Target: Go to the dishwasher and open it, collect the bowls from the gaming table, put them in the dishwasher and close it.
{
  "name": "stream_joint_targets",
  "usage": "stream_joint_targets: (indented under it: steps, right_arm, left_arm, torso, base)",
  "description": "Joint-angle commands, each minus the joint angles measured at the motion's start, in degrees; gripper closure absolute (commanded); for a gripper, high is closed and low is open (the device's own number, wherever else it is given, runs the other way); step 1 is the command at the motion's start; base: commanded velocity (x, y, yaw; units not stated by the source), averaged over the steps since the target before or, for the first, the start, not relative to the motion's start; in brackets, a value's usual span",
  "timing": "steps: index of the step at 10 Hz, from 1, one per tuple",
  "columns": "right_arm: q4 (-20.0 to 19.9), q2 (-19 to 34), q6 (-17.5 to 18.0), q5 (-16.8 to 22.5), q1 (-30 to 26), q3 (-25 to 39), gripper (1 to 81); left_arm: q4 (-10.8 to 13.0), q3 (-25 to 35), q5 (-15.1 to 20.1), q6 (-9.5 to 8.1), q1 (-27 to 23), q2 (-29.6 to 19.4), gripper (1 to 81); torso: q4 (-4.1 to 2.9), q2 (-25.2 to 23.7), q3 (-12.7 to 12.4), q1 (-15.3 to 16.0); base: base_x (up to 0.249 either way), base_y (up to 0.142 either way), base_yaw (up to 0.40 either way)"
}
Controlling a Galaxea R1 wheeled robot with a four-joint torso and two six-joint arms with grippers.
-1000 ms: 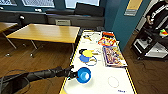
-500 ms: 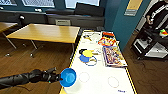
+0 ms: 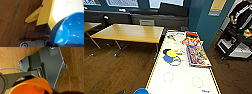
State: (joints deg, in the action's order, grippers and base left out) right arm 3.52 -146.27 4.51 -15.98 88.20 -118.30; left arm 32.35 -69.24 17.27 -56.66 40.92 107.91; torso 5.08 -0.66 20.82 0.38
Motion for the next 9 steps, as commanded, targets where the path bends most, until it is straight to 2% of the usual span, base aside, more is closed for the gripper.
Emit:
stream_joint_targets:
  steps: [1,4,5,9]
  right_arm:
    - [0.9,1.5,0.0,3.5,1.1,0.5,81.1]
    - [1.0,0.3,0.1,3.3,1.9,-1.3,81.1]
    - [1.2,-0.4,0.0,3.2,2.1,-2.4,81.1]
    - [1.5,-2.6,-0.6,3.2,2.4,-4.8,81.1]
  left_arm:
    - [11.9,-9.9,-23.6,1.91,19.1,-3.4,81.1]
    - [13.2,-21.8,-28.3,1.91,27.4,4.2,81.1]
    - [13.7,-25.4,-30.6,1.91,29.0,6.7,81.1]
    - [13.8,-34.3,-31.6,2.96,33.3,13.0,81.1]
  torso:
    - [0.0,0.0,0.0,0.0]
    - [0.0,0.0,0.0,0.0]
    - [0.0,0.0,-1.2,0.0]
    - [0.0,0.0,-5.2,0.0]
  base:
    - [0.0,0.0,0.0]
    - [0.0,0.0,0.0]
    - [0.0,0.0,0.0]
    - [0.0,0.0,0.0]
